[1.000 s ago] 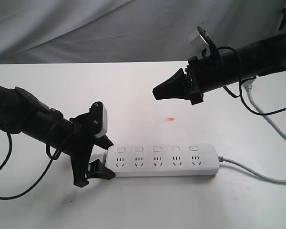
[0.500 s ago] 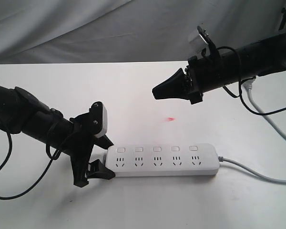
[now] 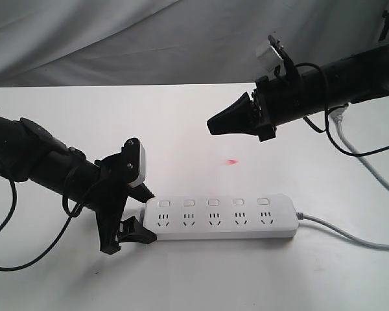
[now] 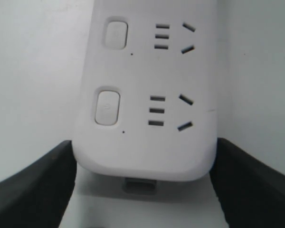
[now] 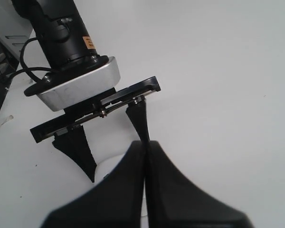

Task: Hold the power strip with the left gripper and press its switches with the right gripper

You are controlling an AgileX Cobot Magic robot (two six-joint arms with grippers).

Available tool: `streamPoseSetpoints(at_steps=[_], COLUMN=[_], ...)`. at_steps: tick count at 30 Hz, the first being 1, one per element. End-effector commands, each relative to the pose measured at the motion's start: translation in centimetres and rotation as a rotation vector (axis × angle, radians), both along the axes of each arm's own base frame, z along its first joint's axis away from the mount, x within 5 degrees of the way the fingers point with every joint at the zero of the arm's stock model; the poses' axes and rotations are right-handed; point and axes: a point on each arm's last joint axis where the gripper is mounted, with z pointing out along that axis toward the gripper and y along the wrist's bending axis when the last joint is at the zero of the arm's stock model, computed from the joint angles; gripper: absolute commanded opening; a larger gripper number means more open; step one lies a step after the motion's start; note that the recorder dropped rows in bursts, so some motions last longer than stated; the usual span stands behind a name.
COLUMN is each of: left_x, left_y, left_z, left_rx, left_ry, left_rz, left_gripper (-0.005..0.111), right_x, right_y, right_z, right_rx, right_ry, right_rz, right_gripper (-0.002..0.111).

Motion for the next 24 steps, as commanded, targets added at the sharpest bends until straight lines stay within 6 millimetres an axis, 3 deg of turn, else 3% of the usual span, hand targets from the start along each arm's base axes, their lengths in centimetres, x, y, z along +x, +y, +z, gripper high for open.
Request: streamPoseSetpoints(at_steps=[1, 6, 13, 18, 24], left_x=[0.1, 0.1, 0.1, 0.1, 0.1], left_y=[-0.1, -0.1, -0.1, -0.1, -0.1], left_z=[0.0, 0.0, 0.0, 0.0, 0.0], left_rx=[0.005, 0.005, 0.005, 0.005, 0.005], left_ry=[-0.009, -0.009, -0.009, -0.009, -0.009], left_rz=[0.004, 0.004, 0.004, 0.004, 0.004], left_gripper=[0.000, 0.000, 0.000, 0.000, 0.000], right_x=[-0.5, -1.7, -4.9, -8.4, -12.8], right_y=[0.2, 0.3, 0.8, 1.2, 1.8], right_z=[1.9, 5.8, 12.6, 17.6, 22.3], right_rx=[0.009, -0.006, -0.031, -0.052, -0.074], right_ry=[-0.042, -0.144, -0.332, -0.484, -0.645], right_rz=[0.009, 0.010, 0.011, 0.012, 0.013], right_gripper=[0.000, 0.000, 0.000, 0.000, 0.000])
